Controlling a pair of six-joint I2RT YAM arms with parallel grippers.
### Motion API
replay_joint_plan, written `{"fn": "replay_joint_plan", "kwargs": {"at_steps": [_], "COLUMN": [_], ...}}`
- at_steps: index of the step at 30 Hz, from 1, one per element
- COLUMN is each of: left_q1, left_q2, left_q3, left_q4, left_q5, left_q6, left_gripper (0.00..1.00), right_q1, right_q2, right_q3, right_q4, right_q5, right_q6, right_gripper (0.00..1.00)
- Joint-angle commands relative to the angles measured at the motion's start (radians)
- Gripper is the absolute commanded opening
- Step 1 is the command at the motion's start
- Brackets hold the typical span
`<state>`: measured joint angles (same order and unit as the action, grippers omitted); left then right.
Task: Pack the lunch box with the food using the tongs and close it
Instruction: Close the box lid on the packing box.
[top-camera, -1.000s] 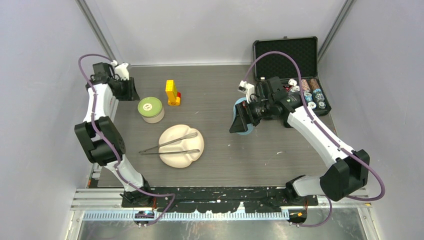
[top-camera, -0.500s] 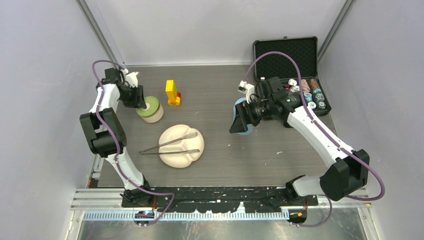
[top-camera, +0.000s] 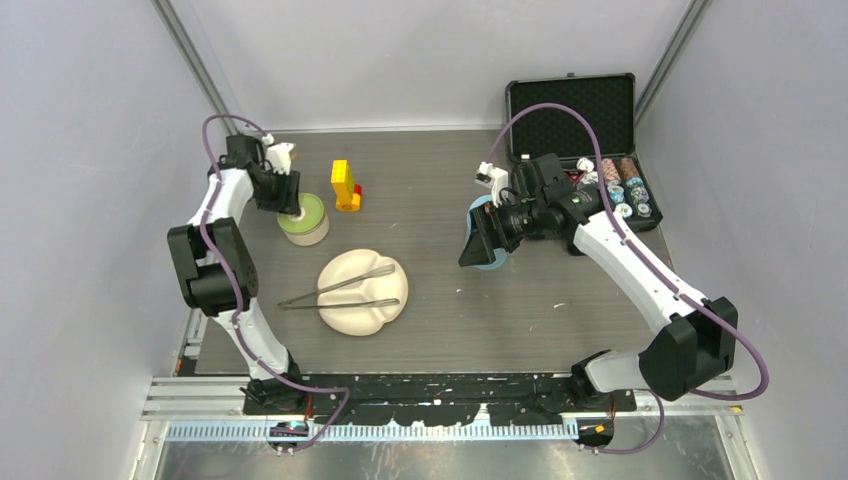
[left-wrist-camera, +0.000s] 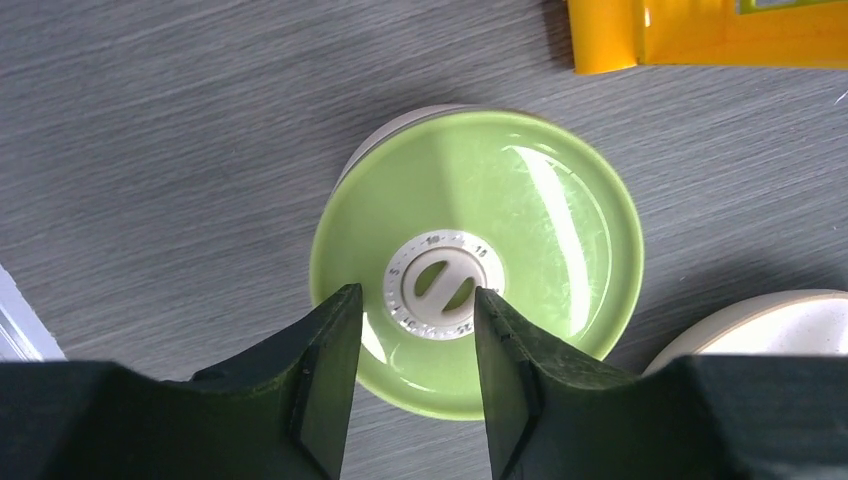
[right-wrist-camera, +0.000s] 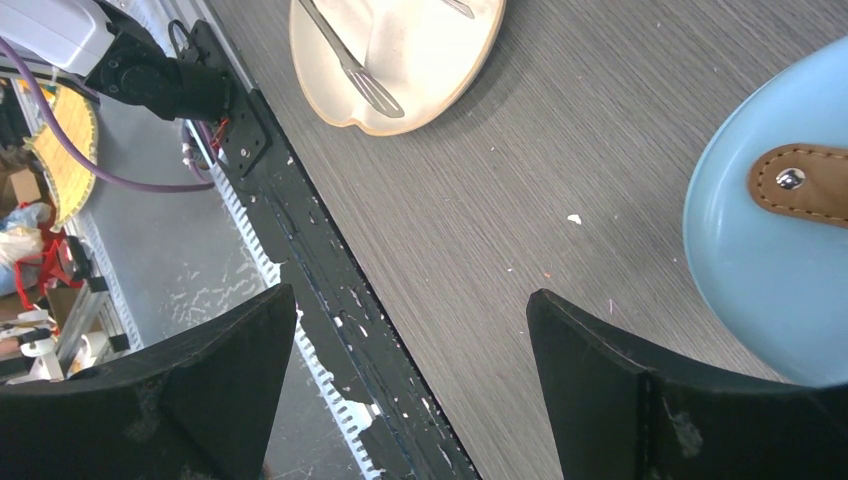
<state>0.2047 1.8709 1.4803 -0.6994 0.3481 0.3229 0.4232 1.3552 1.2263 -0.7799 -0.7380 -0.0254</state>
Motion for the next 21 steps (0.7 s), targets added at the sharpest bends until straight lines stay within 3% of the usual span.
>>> {"fn": "replay_joint_plan", "kwargs": {"at_steps": [1, 13, 21], "left_q1": [-0.049, -0.096, -0.121], "left_q2": [0.037, 0.097, 0.1], "left_q3": [-0.055, -0.121, -0.195], "left_q4": [-0.059, -0.062, -0.025], "left_q5": [-0.066, -0.191, -0.199], "left_q6": [0.024, 0.052, 0.059], "left_gripper": [0.47, 0.56, 0.58], "right_q1": [-0.005, -0.005, -0.005], "right_q2": [0.004, -0.01, -0.009], "right_q3": [0.027, 0.022, 0.03], "right_q4": [0.016, 0.015, 0.004], "right_q5": [-0.005, 0.004, 0.008], "right_q6": [-0.007, -0.008, -0.011], "right_gripper": [0.9, 0.9, 0.9]}}
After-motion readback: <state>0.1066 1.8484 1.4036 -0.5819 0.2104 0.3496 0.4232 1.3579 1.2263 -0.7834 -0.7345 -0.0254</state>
